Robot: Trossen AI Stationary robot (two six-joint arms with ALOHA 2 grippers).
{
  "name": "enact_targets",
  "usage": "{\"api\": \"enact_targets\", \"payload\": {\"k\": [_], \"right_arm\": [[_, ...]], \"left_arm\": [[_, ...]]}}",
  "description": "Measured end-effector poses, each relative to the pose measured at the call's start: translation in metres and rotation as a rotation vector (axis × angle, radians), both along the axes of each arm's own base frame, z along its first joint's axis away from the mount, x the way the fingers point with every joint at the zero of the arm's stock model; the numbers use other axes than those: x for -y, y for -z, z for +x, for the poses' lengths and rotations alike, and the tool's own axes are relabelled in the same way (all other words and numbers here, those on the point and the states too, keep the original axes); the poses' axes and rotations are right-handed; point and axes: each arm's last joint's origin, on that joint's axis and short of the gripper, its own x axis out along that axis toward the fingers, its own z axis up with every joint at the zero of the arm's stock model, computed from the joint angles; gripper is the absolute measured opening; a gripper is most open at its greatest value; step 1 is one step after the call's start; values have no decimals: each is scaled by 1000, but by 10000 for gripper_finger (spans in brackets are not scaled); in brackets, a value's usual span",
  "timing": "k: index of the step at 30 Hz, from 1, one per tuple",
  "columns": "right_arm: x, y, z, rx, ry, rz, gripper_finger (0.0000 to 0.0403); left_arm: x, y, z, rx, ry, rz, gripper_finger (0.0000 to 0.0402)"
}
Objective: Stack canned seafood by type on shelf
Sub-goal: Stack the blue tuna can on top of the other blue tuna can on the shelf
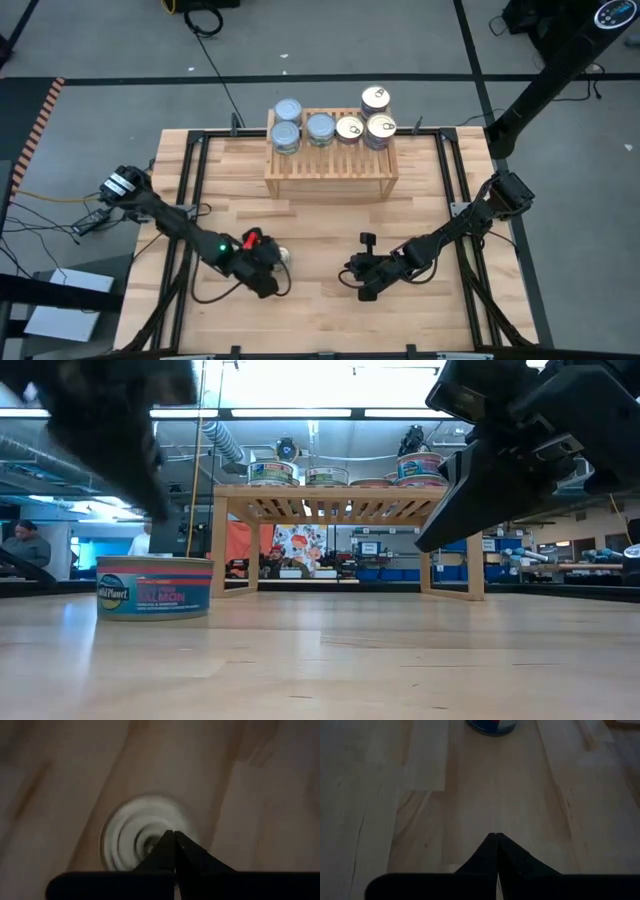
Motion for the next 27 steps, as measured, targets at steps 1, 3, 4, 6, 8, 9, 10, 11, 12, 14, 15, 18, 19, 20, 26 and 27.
{"api": "enact_targets", "payload": {"k": [1,3,4,6,8,9,10,11,12,14,15,18,19,20,26,27], "right_arm": [[0,0,0,0,0,0,11],[0,0,0,0,0,0,11],[0,0,0,-1,0,-1,11],[0,0,0,-1,-1,-1,13],[0,0,0,-2,-2,-1,16],[-1,0,0,-4,-5,2,16],[-1,0,0,-8,-12,9,16],[-1,0,0,-10,-18,16,15],[-1,0,-1,-13,-21,19,14],[-1,0,-1,-15,-25,24,10],[-1,0,-1,-16,-27,24,9],[-2,0,0,-16,-40,14,7],[-2,0,0,-17,-42,16,7],[-2,0,-1,-19,-43,17,7],[-3,0,-1,-19,-48,17,8],[-3,0,-1,-18,-48,17,8]], "left_arm": [[1,-7,3,13,14,10,3],[1,-16,4,-3,23,51,3],[0,-19,3,-23,18,73,3],[-4,-19,-3,-82,-19,126,3],[-9,-16,-10,-137,-46,176,3],[-10,-12,-12,-155,-45,185,3],[-11,-6,-14,-173,-42,186,3],[-12,0,-14,-191,-38,173,3],[-12,6,-14,-200,-32,160,3],[-12,16,-10,-190,-15,137,3],[-11,19,-7,-175,-8,135,3],[-11,27,4,-154,20,163,3],[-12,30,8,-144,24,166,3],[-13,32,13,-125,31,164,3],[-20,38,51,71,106,151,3],[-22,40,57,98,126,151,3]]}}
